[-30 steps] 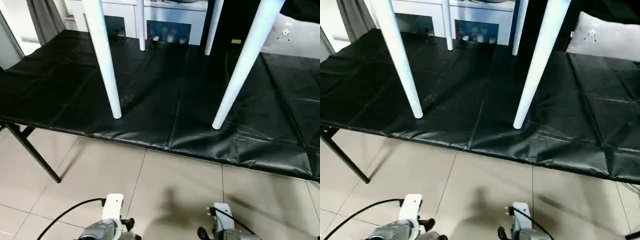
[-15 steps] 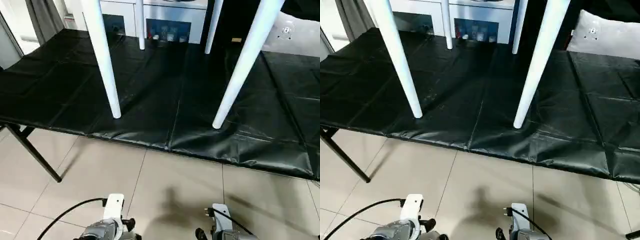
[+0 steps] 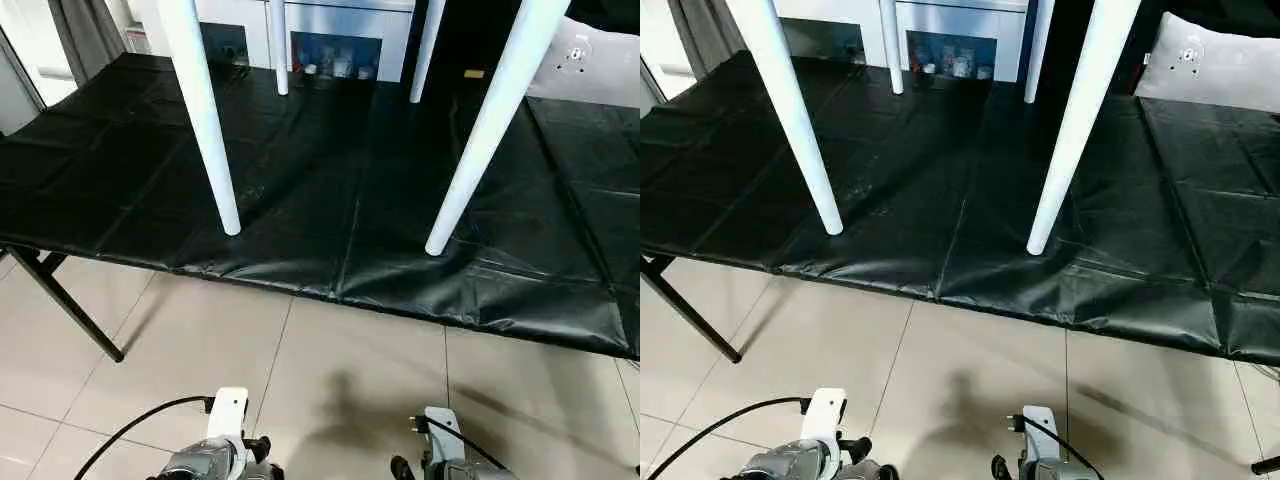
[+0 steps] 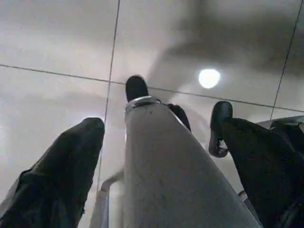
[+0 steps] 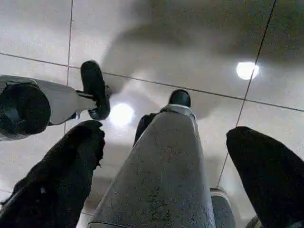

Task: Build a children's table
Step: Flip table

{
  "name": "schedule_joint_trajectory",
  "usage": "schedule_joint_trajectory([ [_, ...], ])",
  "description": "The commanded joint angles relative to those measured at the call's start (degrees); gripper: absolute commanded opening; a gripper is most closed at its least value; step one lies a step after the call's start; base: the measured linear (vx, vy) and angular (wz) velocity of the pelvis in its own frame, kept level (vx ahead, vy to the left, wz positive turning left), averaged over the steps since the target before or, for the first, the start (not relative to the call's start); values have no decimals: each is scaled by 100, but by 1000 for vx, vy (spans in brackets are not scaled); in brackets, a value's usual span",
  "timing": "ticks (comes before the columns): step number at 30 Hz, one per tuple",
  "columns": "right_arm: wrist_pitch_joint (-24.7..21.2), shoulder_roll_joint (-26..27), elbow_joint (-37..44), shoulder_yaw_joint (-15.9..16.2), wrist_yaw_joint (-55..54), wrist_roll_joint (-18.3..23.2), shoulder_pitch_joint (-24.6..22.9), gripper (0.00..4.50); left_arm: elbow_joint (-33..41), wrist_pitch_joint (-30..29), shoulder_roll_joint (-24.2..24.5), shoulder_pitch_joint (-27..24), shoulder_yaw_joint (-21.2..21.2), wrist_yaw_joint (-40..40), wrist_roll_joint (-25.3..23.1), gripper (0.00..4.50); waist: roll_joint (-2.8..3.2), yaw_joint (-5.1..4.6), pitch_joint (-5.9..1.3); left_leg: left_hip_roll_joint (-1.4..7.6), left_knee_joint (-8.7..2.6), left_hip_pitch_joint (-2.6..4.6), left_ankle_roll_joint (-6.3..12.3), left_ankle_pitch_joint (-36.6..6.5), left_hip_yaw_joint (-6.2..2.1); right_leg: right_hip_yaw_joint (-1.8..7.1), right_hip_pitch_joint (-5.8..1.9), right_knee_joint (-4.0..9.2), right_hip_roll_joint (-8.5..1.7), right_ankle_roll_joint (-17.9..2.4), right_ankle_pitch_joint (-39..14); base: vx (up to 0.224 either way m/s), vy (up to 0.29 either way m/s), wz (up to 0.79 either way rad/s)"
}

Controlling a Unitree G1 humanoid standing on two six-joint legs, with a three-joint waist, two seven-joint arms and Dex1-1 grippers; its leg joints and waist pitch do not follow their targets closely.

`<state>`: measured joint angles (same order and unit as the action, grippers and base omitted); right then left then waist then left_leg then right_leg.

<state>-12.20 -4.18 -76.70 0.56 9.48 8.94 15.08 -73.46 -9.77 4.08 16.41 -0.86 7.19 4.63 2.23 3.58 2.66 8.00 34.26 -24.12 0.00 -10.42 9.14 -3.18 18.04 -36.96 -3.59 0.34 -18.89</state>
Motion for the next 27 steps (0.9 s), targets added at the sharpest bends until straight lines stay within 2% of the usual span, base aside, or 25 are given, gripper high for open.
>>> schedule_joint_trajectory([
  [1, 3, -11, -9, 13, 23, -28, -16, 450, -37, -18, 14, 31, 28, -14, -31, 440, 10, 24, -196, 722, -543, 188, 655, -1377, -315, 304, -4, 450, -792, -1514, 1539, 0, 0, 0],
  [8, 3, -11, -9, 13, 23, -28, -16, 450, -37, -18, 14, 31, 28, -14, -31, 440, 7, 25, -191, 722, -540, 183, 690, -1327, -313, 306, -1, 452, -798, -1487, 1619, 0, 0, 0],
  [15, 3, -11, -9, 13, 23, -28, -16, 450, -37, -18, 14, 31, 28, -14, -31, 440, 11, 24, -173, 722, -562, 181, 588, -1460, -309, 318, 9, 479, -798, -1508, 1339, 0, 0, 0],
  [27, 3, -11, -9, 13, 23, -28, -16, 450, -37, -18, 14, 31, 28, -14, -31, 440, 16, 22, -171, 733, -555, 176, 719, -1287, -307, 313, 9, 467, -796, -1480, 1519, 0, 0, 0],
])
